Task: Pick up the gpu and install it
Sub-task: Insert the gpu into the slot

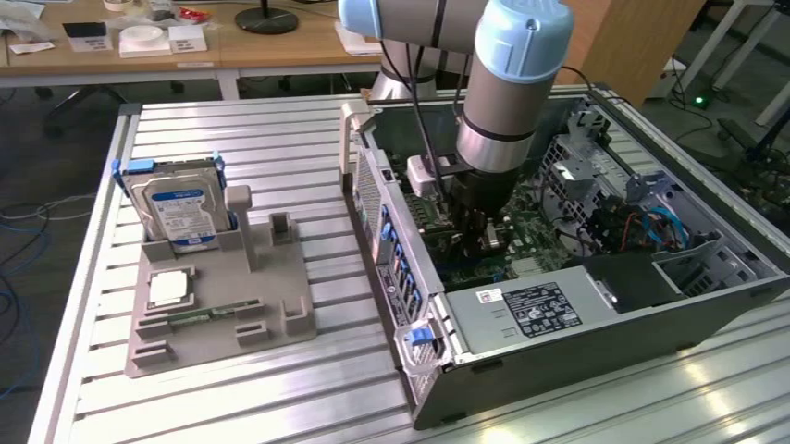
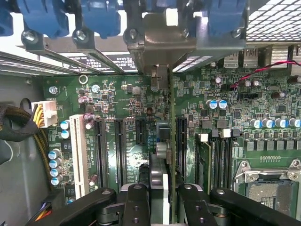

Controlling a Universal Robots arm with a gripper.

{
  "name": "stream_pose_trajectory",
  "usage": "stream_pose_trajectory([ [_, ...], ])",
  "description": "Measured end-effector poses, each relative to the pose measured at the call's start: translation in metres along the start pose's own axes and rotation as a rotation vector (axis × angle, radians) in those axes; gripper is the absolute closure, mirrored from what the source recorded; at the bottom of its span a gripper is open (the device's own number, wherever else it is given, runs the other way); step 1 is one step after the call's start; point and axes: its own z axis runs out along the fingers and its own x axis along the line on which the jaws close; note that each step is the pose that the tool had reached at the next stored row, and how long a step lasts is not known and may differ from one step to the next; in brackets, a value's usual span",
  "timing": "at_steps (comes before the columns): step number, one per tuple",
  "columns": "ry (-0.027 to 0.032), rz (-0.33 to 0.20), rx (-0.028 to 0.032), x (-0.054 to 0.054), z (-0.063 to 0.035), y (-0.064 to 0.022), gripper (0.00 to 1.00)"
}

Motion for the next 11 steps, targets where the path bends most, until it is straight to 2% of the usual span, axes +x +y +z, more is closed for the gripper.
stream_pose_trajectory([
  [11,-0.0009,0.0,-0.0001,-0.0001,0.0023,0.0001,0.72],
])
